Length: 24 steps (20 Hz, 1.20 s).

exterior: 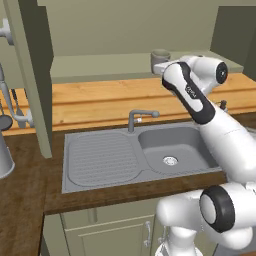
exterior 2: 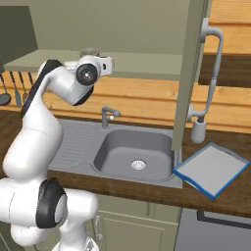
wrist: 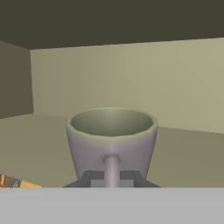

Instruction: Pick the kettle from the counter and place it on the tray. Then pick the mug from the cabinet and place it on the tray. Then close the cabinet doors.

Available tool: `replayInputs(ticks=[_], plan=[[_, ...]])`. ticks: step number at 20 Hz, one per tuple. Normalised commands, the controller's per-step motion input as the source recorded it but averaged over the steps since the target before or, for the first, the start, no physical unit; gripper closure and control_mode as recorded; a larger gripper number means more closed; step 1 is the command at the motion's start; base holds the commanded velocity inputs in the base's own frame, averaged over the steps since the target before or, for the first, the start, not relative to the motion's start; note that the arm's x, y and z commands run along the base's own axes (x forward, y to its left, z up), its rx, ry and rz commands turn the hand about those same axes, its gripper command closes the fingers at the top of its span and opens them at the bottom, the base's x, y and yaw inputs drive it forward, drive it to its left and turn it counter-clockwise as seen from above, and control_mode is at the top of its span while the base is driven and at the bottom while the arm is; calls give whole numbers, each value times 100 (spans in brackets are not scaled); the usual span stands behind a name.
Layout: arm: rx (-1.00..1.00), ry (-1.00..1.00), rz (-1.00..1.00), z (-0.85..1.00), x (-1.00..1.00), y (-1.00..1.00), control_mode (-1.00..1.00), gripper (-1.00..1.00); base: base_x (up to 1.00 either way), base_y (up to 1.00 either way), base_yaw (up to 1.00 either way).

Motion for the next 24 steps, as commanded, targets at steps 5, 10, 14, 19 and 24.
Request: replayInputs(ticks=[5, 10, 14, 19, 24], plan=[[0, 0, 0, 11, -99, 6, -100, 100, 0, 0, 0], [0, 0, 0, 7, -96, 0, -100, 100, 0, 0, 0], [0, 0, -1, 0, -100, 0, -100, 100, 0, 0, 0], [0, 0, 0, -3, -93, 0, -100, 100, 0, 0, 0], [-1, 1, 0, -7, -69, 2, -100, 100, 0, 0, 0]])
